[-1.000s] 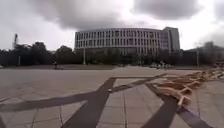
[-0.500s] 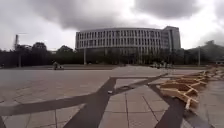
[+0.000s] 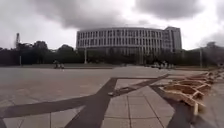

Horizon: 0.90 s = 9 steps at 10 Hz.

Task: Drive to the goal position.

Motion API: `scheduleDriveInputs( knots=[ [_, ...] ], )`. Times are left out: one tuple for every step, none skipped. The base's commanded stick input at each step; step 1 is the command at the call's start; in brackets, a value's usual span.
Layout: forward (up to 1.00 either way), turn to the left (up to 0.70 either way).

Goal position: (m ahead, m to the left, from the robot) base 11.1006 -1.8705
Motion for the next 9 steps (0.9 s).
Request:
scheduleDriveInputs(
  knots=[
    [0.3, 0.13],
    [0.3, 0.14],
    [0.3, 0.14],
    [0.3, 0.14],
    [0.3, 0.14],
    [0.3, 0.14],
    [0.3, 0.14],
    [0.3, 0.14],
    [0.3, 0.14]
  ],
)
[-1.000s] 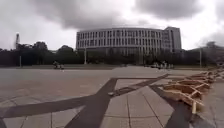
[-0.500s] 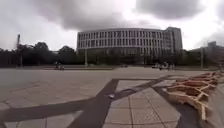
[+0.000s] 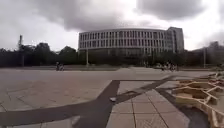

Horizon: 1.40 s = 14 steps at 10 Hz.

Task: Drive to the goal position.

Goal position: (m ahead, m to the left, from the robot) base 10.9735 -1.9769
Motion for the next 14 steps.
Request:
scheduleDriveInputs(
  knots=[
    [0.3, 0.14],
    [0.3, 0.14],
    [0.3, 0.14],
    [0.3, 0.14],
    [0.3, 0.14],
    [0.3, 0.14],
    [0.3, 0.14],
    [0.3, 0.14],
    [0.3, 0.14],
    [0.3, 0.14],
    [0.3, 0.14],
    [0.3, 0.15],
    [0.3, 0.15],
    [0.3, 0.15]
  ],
)
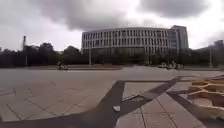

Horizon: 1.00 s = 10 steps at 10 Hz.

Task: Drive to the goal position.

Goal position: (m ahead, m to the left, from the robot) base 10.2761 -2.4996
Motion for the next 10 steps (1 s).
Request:
scheduleDriveInputs(
  knots=[
    [0.3, 0.15],
    [0.3, 0.15],
    [0.3, 0.15],
    [0.3, 0.15],
    [0.3, 0.15],
    [0.3, 0.15],
    [0.3, 0.15],
    [0.3, 0.15],
    [0.3, 0.15],
    [0.3, 0.15]
  ],
)
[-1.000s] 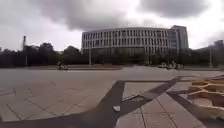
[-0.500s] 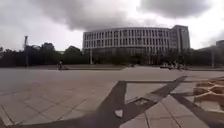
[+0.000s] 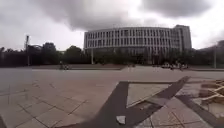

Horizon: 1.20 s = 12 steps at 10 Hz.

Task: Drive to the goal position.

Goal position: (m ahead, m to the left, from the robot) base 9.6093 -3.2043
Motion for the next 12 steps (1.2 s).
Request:
scheduleDriveInputs(
  knots=[
    [0.3, 0.15],
    [0.3, 0.15],
    [0.3, 0.15],
    [0.3, 0.15],
    [0.3, 0.15],
    [0.3, 0.15],
    [0.3, 0.15],
    [0.3, 0.15],
    [0.3, 0.15],
    [0.3, 0.15],
    [0.3, 0.15],
    [0.3, 0.15]
  ],
)
